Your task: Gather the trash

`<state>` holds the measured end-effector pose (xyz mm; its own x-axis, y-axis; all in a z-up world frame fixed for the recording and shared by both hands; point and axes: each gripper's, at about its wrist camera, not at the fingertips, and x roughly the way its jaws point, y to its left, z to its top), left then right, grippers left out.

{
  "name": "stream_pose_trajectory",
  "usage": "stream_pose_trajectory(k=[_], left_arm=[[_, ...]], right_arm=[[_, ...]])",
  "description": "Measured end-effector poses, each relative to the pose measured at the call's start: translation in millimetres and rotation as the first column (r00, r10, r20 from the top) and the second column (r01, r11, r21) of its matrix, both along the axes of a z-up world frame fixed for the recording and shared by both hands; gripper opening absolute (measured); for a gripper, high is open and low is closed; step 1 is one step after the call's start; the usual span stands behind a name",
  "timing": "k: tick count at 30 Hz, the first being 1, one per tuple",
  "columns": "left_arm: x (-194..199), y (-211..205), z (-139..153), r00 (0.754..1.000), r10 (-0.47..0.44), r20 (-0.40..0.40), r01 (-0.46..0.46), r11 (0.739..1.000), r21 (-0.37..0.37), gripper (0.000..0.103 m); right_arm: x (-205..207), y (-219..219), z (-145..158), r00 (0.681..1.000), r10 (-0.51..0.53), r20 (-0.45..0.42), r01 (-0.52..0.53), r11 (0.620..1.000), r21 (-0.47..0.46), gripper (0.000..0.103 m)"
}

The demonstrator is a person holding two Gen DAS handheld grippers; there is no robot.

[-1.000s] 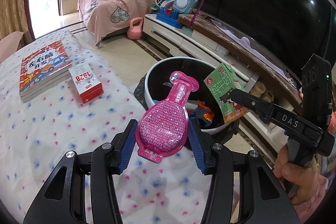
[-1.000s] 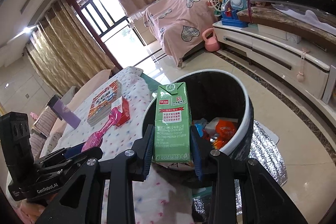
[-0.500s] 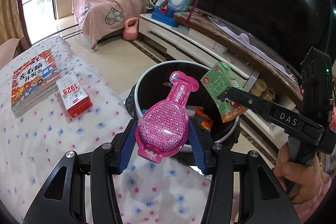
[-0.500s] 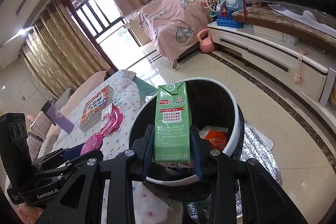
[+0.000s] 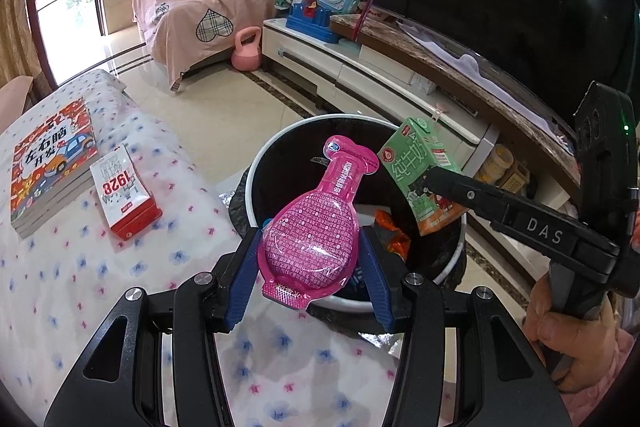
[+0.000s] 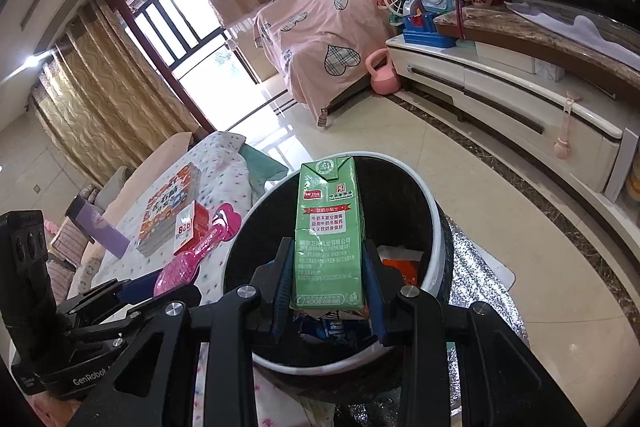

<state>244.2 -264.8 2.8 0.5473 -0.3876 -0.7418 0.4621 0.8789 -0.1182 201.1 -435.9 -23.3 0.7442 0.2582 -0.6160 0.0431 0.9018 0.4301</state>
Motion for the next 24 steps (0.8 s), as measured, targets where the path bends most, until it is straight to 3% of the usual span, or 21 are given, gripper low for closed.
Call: stream_pose_trajectory(k=[13,16,17,19,24], left_arm=[[13,-7,-2,1.0,0.002,-0.021,-0.002,1.0,0.01,0.05],[13,-8,-1,1.0,0.021,-0.021,-0.02,0.999,0.03,0.059],[11,-4,0,1.0,0.025,-0.014,-0.024,0.999,0.021,0.06],[7,1,1,1.0,0.03,-0.008,-0.03,0.999,0.016,0.061],[-5,18,1,0.999,0.052,-0.01,-0.052,0.999,0.003,0.064]], right_arm=[[12,-1,-8,0.999,-0.004,-0.044,0.003,1.0,-0.016,0.033],[14,-3,-8,0.999,-0.01,-0.048,0.01,1.0,0.0,0.039],[14,-3,-7,0.999,-0.008,-0.046,0.008,1.0,0.005,0.052],[8,-3,-2,1.0,-0.014,-0.026,0.014,1.0,0.002,0.065],[-8,-4,5,0.999,-0.034,0.01,0.034,0.999,0.011,0.073]])
